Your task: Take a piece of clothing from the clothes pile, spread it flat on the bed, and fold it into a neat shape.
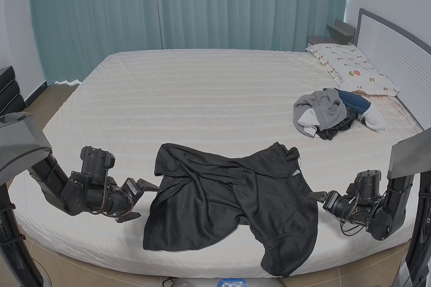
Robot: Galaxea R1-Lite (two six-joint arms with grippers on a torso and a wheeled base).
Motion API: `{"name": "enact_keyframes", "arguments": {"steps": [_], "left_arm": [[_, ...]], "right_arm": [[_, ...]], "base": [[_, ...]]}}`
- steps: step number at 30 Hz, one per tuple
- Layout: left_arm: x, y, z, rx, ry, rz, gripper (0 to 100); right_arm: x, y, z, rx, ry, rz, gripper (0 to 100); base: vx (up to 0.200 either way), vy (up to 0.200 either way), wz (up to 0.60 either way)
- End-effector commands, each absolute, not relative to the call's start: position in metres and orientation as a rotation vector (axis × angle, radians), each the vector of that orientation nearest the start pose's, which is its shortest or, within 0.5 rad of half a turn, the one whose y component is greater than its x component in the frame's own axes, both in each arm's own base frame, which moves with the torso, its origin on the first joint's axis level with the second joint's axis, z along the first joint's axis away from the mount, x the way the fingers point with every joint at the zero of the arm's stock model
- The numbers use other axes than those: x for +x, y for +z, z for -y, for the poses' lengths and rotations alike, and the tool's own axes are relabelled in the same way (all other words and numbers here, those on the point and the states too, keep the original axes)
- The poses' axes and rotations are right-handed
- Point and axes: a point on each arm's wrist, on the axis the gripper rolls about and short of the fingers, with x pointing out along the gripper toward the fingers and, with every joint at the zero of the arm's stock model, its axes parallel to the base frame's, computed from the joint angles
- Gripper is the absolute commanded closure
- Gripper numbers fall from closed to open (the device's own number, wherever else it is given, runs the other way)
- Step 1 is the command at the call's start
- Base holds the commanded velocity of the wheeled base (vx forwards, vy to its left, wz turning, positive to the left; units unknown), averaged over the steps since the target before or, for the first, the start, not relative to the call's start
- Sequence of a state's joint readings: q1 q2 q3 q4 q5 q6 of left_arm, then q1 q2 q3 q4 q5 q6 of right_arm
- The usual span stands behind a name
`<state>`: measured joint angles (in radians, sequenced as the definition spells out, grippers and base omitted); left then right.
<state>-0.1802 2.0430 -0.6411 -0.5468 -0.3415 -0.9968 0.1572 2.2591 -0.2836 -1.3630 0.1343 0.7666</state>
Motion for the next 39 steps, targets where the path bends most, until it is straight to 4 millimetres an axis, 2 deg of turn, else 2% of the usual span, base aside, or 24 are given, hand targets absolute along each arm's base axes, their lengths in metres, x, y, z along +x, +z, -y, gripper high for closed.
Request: {"name": "enact_keyframes", "arguments": {"steps": [1,4,8,16,18,22,24,25,28,39], "left_arm": [[0.263,0.023,0.069,-0.971,-0.062,-1.032,0],[0.262,0.021,0.068,-0.977,-0.072,-1.011,0],[0.261,0.02,0.068,-0.976,-0.068,-1.014,0],[0.267,0.016,0.072,-0.947,-0.037,-0.987,0],[0.274,0.014,0.081,-0.912,-0.007,-0.949,0],[0.282,-0.007,0.101,-0.827,0.06,-0.935,0],[0.283,-0.01,0.104,-0.812,0.072,-0.93,0],[0.286,-0.02,0.108,-0.754,0.118,-0.903,0],[0.285,-0.024,0.111,-0.693,0.106,-0.906,0],[0.294,-0.028,0.114,-0.689,0.104,-0.889,0]], "right_arm": [[0.23,-0.03,-0.053,0.699,0.079,-0.789,0],[0.227,-0.037,-0.056,0.695,0.082,-0.823,0],[0.227,-0.035,-0.056,0.7,0.084,-0.819,0],[0.23,-0.034,-0.058,0.706,0.091,-0.801,0],[0.232,-0.034,-0.058,0.708,0.093,-0.796,0],[0.233,-0.035,-0.059,0.706,0.098,-0.796,0],[0.234,-0.035,-0.06,0.706,0.099,-0.794,0],[0.233,-0.035,-0.06,0.706,0.1,-0.795,0],[0.234,-0.036,-0.06,0.708,0.1,-0.797,0],[0.237,-0.035,-0.061,0.71,0.106,-0.784,0]], "base": [[-0.2,0.0,0.0],[-0.2,0.0,0.0],[-0.2,0.0,0.0],[0.0,0.0,0.0],[0.0,0.0,0.0],[0.0,0.0,0.0],[0.0,0.0,0.0],[0.0,0.0,0.0],[0.0,0.0,0.0],[0.0,0.0,0.0]]}}
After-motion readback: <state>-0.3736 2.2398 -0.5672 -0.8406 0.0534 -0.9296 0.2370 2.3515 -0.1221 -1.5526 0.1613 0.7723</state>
